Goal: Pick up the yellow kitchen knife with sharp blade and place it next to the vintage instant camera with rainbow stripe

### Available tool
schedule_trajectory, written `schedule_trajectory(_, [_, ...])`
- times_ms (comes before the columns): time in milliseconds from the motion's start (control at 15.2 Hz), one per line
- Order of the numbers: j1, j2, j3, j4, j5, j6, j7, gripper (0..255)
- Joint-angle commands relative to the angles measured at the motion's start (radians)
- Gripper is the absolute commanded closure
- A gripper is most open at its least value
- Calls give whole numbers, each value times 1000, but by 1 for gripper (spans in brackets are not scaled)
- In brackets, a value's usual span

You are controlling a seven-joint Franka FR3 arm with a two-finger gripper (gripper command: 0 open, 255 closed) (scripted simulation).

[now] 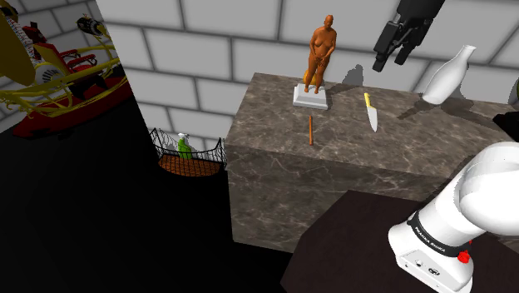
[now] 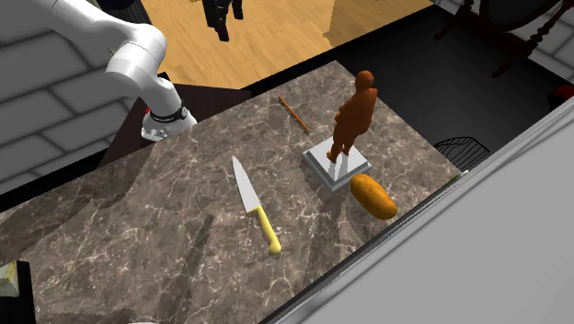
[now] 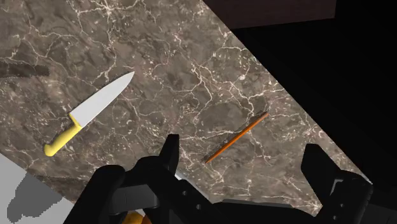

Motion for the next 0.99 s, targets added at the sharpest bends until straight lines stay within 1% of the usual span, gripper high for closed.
schedule_trajectory(0, [0,0,0,0,0,0,0,0])
schedule_trajectory(462, [-59,79,-111,-80,-60,172,-59,0])
schedule_trajectory(924, [-110,210,-227,-109,-98,348,-118,0])
